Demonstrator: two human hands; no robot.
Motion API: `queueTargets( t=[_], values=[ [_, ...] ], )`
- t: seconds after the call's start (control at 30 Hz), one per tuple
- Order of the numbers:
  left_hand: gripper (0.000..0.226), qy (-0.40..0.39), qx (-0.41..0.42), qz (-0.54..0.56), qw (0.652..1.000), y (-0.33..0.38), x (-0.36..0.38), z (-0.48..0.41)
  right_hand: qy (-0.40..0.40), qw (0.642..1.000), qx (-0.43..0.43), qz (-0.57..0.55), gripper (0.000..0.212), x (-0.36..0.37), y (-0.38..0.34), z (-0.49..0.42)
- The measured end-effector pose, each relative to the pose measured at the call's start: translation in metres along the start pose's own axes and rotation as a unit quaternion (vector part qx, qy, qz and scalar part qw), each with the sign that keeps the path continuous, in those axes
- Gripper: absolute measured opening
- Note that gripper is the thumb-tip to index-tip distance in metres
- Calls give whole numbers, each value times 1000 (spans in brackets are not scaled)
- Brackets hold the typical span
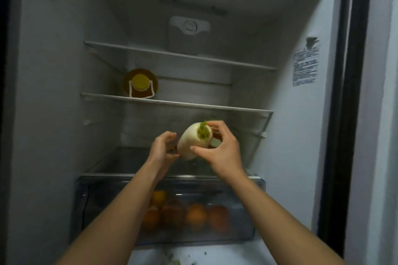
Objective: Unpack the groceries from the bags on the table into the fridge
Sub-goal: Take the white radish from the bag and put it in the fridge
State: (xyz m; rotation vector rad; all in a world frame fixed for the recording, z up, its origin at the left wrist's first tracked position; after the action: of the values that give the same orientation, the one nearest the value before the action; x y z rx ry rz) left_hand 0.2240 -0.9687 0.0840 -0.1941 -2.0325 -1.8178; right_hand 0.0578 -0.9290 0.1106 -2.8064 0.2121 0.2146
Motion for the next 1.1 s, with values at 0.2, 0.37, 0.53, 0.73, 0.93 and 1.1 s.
queueTargets(
  t=[0.2, 0.37, 0.53, 0.73, 0.93, 1.1],
  values=[
    [32, -32, -50, -23, 998, -2, -6, -43, -37, 999, 2, 26, 49, 26, 52, 1],
    [31, -59, -78, -123, 988, 4, -7, -65, -125, 988, 12, 90, 49, 36, 78, -17],
    [25, -44, -81, -185, 978, 2, -12, -72, -210, 968, 26, 138, 50, 43, 97, -7],
    [19, -33, -76, -182, 980, 1, -12, -80, -255, 960, 40, 108, 58, 40, 110, -20],
    [19, 6, -84, -210, 974, -8, -18, -81, -342, 930, 104, 88, 57, 39, 106, -11],
    [19, 37, -69, -200, 977, -15, -11, -78, -304, 940, 142, 58, 57, 40, 110, -2]
  ],
)
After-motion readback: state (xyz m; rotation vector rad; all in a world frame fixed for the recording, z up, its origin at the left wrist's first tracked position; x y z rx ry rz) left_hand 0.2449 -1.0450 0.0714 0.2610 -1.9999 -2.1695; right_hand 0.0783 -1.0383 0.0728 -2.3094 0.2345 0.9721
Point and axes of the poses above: each hand's wrist, its own z-axis away from the middle knuckle, its own x-axis out of the palm, y = z × x, the point moved 2 cm from there along -z, towards the middle knuckle, and after that the axes turned 12 degrees about -x, right-handed, at the moved point
